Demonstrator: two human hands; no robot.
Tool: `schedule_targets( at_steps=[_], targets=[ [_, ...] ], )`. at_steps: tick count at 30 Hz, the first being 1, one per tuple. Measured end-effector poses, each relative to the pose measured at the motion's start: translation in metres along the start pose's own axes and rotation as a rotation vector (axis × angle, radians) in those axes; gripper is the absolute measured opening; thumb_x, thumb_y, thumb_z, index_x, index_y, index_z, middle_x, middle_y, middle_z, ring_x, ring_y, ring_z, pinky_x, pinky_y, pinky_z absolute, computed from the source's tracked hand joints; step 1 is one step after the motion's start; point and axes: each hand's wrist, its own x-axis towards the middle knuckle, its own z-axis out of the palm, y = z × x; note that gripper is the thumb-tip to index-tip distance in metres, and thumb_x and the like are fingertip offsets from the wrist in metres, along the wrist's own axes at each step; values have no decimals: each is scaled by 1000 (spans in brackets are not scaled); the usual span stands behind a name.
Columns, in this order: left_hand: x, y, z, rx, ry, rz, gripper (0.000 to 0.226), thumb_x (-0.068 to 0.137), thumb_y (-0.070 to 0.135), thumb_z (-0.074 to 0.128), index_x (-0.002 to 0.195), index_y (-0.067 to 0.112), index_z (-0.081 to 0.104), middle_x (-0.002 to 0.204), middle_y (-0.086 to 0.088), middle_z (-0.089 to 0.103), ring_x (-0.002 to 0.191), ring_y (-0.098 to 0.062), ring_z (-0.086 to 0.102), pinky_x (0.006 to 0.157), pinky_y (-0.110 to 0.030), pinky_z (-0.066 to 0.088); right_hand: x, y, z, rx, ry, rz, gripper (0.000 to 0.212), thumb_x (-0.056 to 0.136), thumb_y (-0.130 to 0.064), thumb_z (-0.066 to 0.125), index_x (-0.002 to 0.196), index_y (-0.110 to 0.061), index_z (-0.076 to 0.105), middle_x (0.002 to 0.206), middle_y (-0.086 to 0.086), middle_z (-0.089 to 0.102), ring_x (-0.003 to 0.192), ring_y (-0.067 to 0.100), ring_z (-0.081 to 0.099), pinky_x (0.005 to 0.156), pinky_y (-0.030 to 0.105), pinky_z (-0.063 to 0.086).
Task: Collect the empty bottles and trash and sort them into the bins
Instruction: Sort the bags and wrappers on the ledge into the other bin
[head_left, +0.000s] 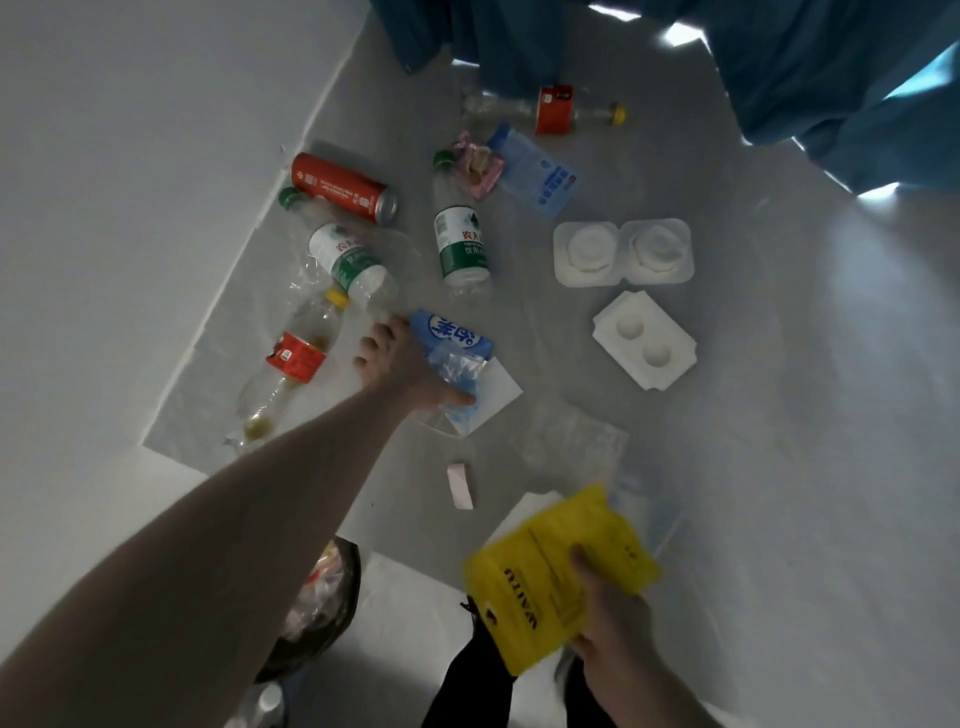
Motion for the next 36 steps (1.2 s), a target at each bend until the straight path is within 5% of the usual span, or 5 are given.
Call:
schedule_targets(
  at_steps=[6, 12, 22, 29, 36],
  targets=[
    [-5, 3, 10, -80, -80, -125, 165, 38, 70, 92, 157, 13, -7, 163, -17, 2, 149, -42, 14, 121, -50, 24, 9, 55, 72, -29, 123, -102, 44, 82, -31, 82, 120, -12, 68, 113, 16, 72, 96, 35, 69, 86, 48, 58],
    [-4, -6, 3, -110, -49, -176, 160, 34, 74, 90, 154, 15, 2, 144, -13, 28, 136, -37, 30, 112, -47, 33, 36, 26, 81, -97, 303, -315, 39, 92, -25, 69, 127, -7, 65, 123, 18, 67, 112, 40, 61, 89, 38, 46],
    [0, -26, 16, -431, -24, -367, 158, 33, 70, 93, 155, 9, 13, 151, -15, 32, 138, -37, 33, 115, -51, 36, 72, -63, 30, -586, 271, -970, 44, 85, -18, 78, 121, 2, 64, 128, 22, 55, 116, 38, 54, 100, 37, 42],
    [-18, -26, 25, -704, 20, -268, 88, 52, 43, 97, 119, 16, 46, 109, -1, 57, 93, -20, 57, 71, -34, 52, 79, -88, 66, -615, 240, -848, 34, 83, -14, 77, 113, -2, 66, 120, 19, 59, 115, 35, 53, 94, 40, 45],
    [-64, -19, 16, -933, 71, -266, 79, 57, 39, 98, 115, 18, 50, 106, 0, 61, 91, -20, 60, 73, -33, 48, 48, -104, 32, -417, 105, -746, 25, 86, -16, 77, 104, -18, 60, 93, 4, 61, 87, 27, 60, 77, 38, 49]
  ],
)
